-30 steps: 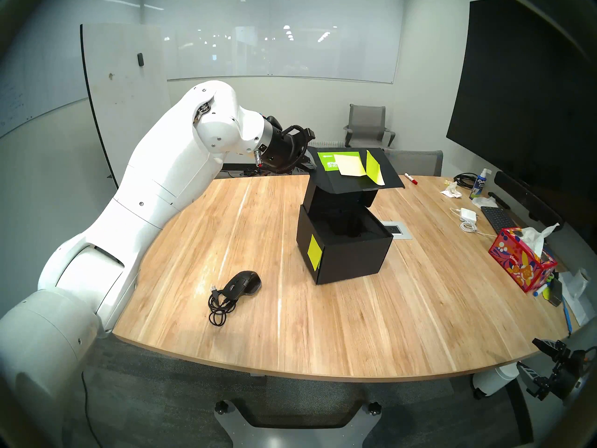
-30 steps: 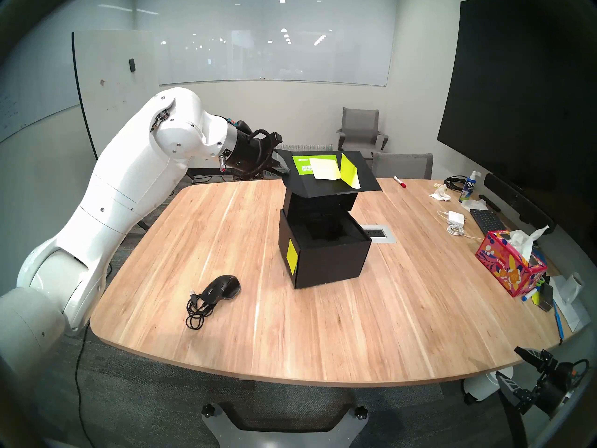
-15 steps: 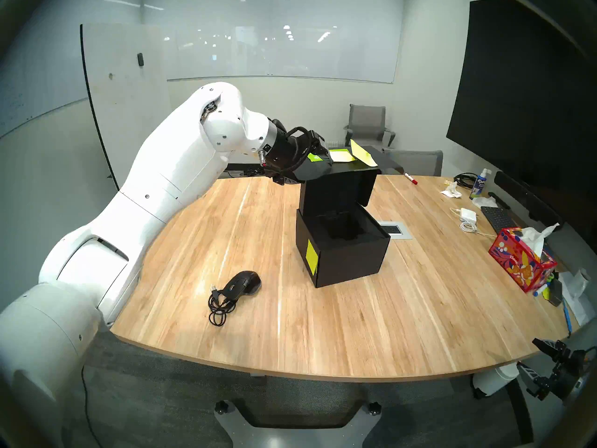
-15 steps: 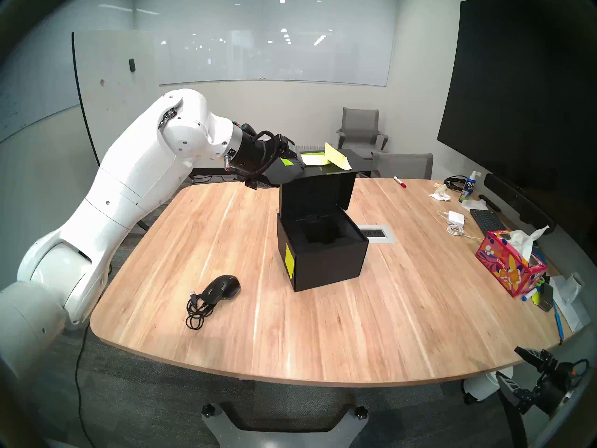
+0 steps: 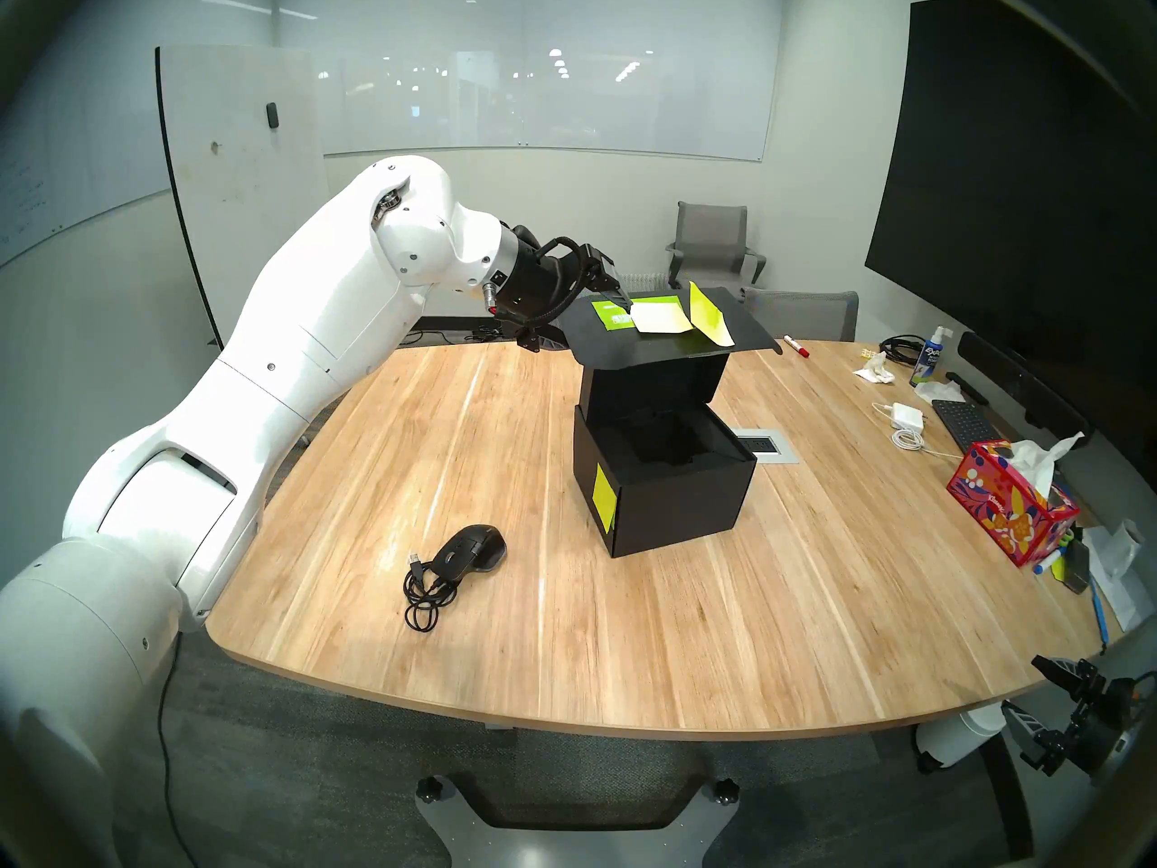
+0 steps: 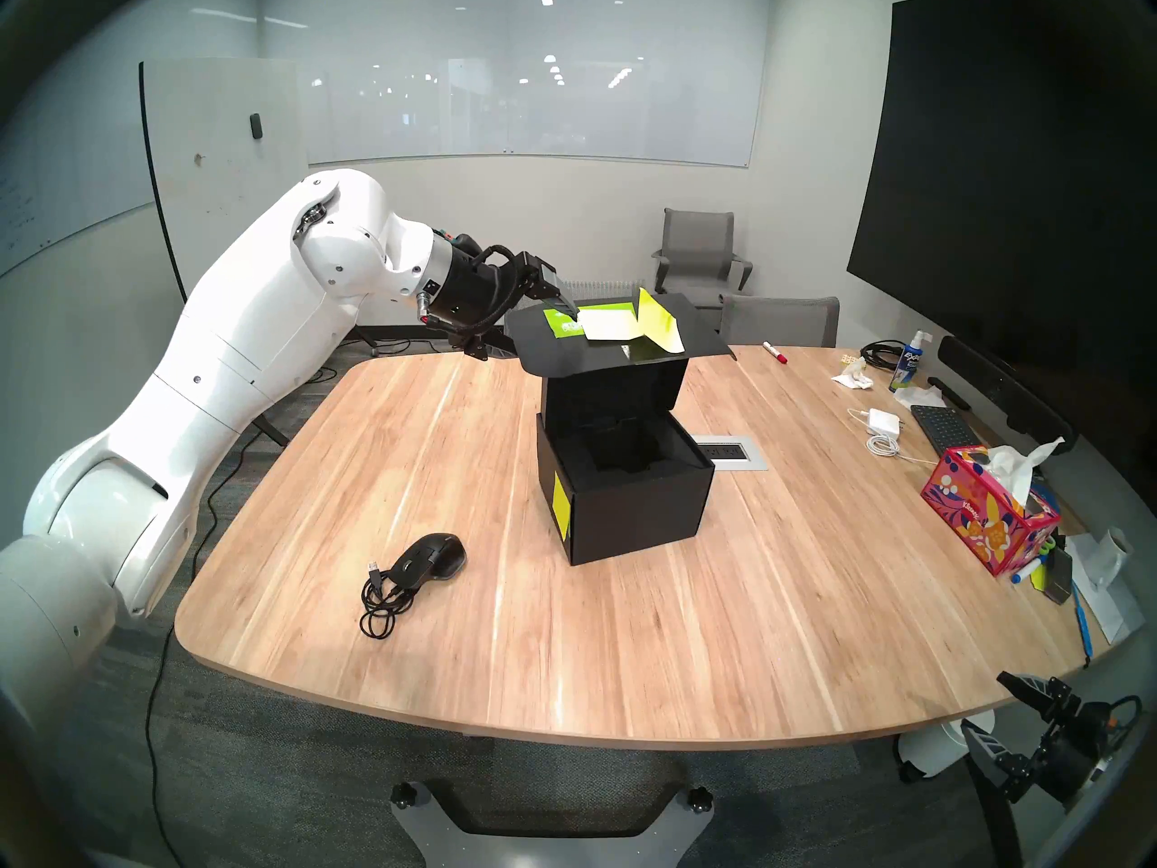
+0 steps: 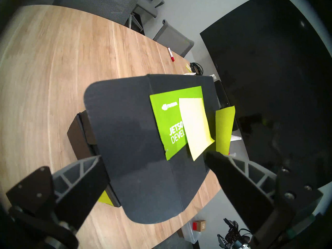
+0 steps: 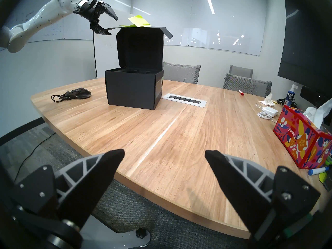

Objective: Open the box and place the mouse inside

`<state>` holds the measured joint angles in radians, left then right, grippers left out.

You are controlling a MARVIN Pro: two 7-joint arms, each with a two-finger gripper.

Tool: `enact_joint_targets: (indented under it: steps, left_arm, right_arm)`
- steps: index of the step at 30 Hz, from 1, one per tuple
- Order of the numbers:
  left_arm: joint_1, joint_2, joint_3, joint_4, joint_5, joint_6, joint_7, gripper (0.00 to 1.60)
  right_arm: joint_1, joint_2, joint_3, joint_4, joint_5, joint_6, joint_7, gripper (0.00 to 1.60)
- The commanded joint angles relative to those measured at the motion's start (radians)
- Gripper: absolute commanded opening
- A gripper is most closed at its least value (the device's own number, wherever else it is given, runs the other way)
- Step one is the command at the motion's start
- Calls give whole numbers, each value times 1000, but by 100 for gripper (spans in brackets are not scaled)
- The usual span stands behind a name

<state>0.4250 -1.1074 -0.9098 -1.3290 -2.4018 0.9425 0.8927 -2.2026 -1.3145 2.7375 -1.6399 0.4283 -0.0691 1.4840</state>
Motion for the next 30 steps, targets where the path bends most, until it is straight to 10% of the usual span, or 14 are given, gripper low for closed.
enact_joint_targets:
  steps: [1, 30]
  left_arm:
    - [1, 115, -46, -56, -52, 17, 25, 160]
    - [322, 466, -323, -308, -116, 17, -14, 160]
  right_arm:
    - [-2, 2, 5, -7, 8, -1, 0, 160]
    - [0, 2, 4, -6, 2, 0, 0, 160]
